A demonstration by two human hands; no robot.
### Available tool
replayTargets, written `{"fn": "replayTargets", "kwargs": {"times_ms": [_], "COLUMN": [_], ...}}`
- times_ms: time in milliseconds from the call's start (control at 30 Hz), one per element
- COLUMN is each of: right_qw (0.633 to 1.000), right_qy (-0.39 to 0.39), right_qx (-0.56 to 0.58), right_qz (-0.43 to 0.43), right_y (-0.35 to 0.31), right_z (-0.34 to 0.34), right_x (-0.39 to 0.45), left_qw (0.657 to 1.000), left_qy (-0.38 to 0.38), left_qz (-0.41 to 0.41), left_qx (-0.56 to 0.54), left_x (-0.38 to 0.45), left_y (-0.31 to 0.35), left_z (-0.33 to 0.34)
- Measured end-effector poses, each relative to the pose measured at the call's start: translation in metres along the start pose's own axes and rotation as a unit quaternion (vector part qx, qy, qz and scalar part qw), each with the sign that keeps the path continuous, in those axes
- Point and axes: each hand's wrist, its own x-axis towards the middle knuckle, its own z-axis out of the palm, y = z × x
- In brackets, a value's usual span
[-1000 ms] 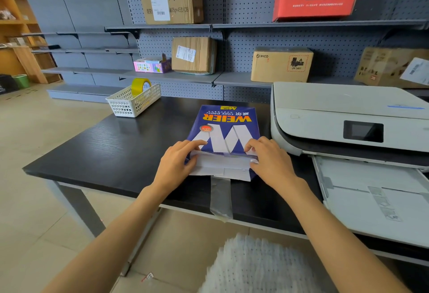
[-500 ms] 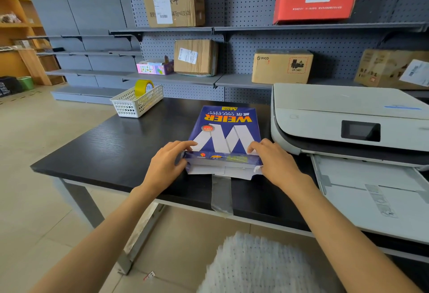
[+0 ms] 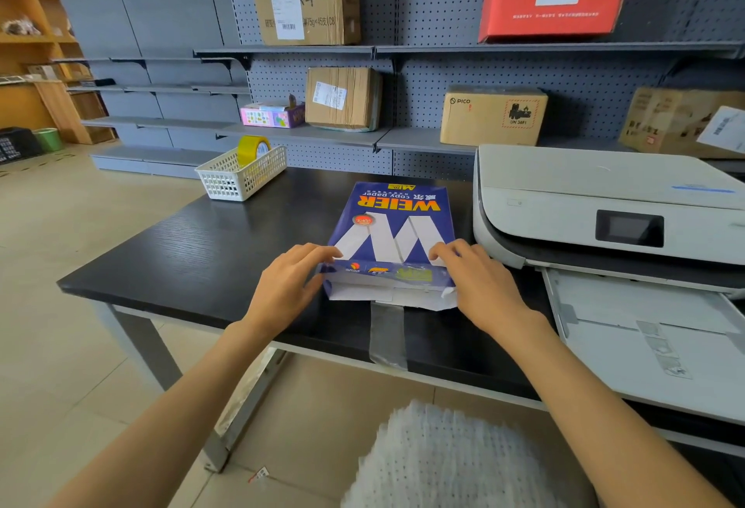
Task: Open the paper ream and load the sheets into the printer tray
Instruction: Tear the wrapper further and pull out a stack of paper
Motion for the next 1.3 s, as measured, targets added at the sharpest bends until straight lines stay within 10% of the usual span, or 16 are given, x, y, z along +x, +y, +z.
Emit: {"fn": "replayTargets", "kwargs": {"times_ms": [600, 1300], "right_qw": [1.000, 0.999], "right_qy": [0.009, 0.010], "right_qx": [-0.008, 0.021], "right_qz": [0.007, 0.031], "right_y": [0.001, -0.003], "right_z": [0.002, 0.012], "right_x": [-0.003, -0.003], "left_qw": [0.973, 0.959], "left_qy": [0.027, -0.023], "left_qz": [-0.210, -0.228], "left_qx": [-0.089, -0.168], "left_x": [0.012, 0.016], "left_y": [0.034, 0.019], "left_z": [0.029, 0.019]}}
